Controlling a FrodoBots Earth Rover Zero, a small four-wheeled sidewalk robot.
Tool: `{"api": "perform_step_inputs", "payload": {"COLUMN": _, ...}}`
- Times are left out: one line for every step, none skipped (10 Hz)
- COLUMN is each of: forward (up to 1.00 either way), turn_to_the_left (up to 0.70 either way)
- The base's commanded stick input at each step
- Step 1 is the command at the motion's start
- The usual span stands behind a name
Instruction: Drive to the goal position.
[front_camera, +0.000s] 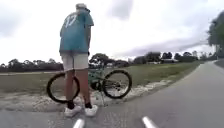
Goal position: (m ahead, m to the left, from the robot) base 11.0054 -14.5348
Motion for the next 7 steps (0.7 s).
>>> {"api": "perform_step_inputs", "payload": {"forward": 0.0, "turn_to_the_left": -0.7}}
{"api": "perform_step_inputs", "payload": {"forward": 0.0, "turn_to_the_left": -0.7}}
{"api": "perform_step_inputs", "payload": {"forward": 0.0, "turn_to_the_left": -0.7}}
{"api": "perform_step_inputs", "payload": {"forward": 0.0, "turn_to_the_left": -0.7}}
{"api": "perform_step_inputs", "payload": {"forward": 0.0, "turn_to_the_left": -0.7}}
{"api": "perform_step_inputs", "payload": {"forward": 0.0, "turn_to_the_left": -0.7}}
{"api": "perform_step_inputs", "payload": {"forward": 0.0, "turn_to_the_left": -0.7}}
